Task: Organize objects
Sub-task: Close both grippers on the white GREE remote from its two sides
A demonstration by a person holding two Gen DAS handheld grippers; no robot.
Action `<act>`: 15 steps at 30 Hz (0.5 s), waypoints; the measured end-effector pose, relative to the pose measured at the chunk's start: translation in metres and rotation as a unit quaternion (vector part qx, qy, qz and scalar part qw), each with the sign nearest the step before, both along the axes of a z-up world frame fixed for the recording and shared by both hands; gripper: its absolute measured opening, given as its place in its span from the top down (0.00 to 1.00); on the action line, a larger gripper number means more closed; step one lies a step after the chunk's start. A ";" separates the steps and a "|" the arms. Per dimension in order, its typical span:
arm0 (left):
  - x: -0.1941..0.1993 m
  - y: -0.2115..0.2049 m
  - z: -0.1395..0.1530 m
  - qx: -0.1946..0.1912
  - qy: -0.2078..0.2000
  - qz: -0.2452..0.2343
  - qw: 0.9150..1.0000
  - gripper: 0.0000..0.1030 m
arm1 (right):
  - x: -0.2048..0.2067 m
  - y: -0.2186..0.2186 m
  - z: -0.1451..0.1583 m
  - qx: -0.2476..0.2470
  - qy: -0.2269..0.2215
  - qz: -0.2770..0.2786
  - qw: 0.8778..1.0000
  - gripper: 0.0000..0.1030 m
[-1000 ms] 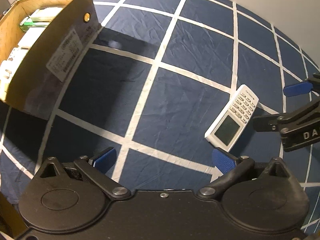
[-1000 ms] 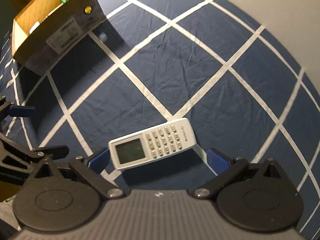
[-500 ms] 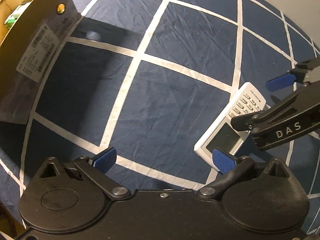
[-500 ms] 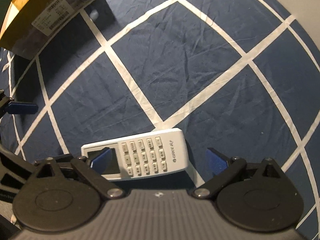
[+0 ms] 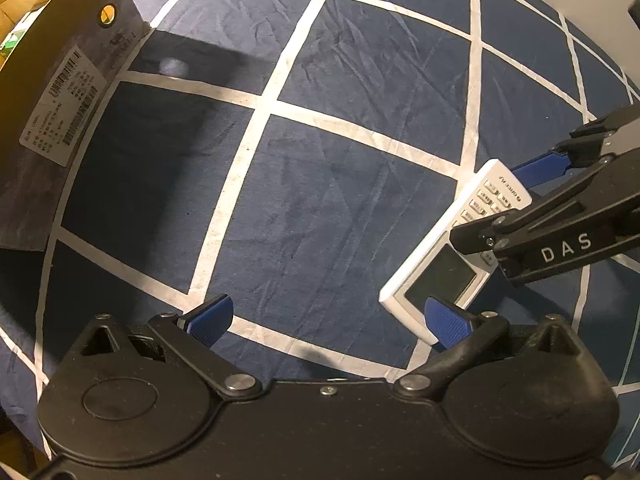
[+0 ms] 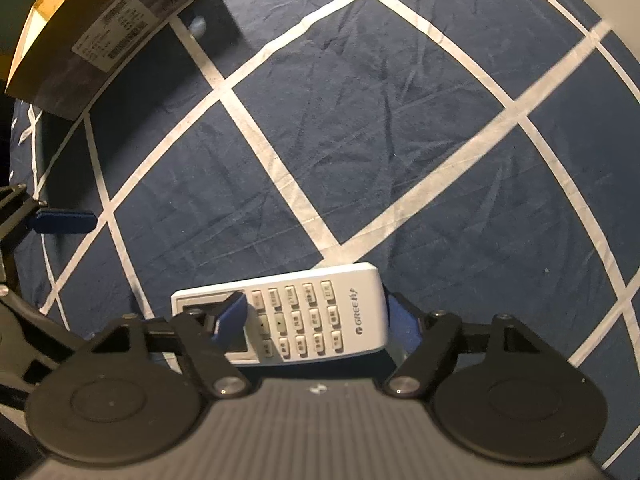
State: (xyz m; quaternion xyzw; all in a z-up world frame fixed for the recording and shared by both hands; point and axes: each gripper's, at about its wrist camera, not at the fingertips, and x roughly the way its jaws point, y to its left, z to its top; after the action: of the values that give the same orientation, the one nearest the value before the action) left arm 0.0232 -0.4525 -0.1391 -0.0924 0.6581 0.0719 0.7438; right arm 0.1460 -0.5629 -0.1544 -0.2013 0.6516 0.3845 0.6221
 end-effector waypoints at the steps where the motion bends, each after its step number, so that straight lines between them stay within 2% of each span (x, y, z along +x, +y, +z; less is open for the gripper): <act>1: 0.000 0.000 0.000 -0.001 -0.001 -0.001 1.000 0.00 | -0.001 -0.002 0.001 -0.001 0.001 -0.005 1.000 0.29; 8: -0.003 -0.003 -0.001 -0.014 -0.007 -0.019 1.000 0.00 | -0.008 -0.013 -0.001 -0.011 0.009 -0.081 0.997 0.29; 15: -0.013 0.002 -0.003 -0.032 -0.009 -0.016 0.999 0.00 | -0.024 -0.026 -0.001 -0.022 0.006 -0.175 0.984 0.28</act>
State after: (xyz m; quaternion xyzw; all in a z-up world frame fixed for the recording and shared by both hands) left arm 0.0106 -0.4503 -0.1418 -0.1063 0.6544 0.0375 0.7477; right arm 0.1217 -0.5889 -0.1551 -0.0952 0.6887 0.2561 0.6715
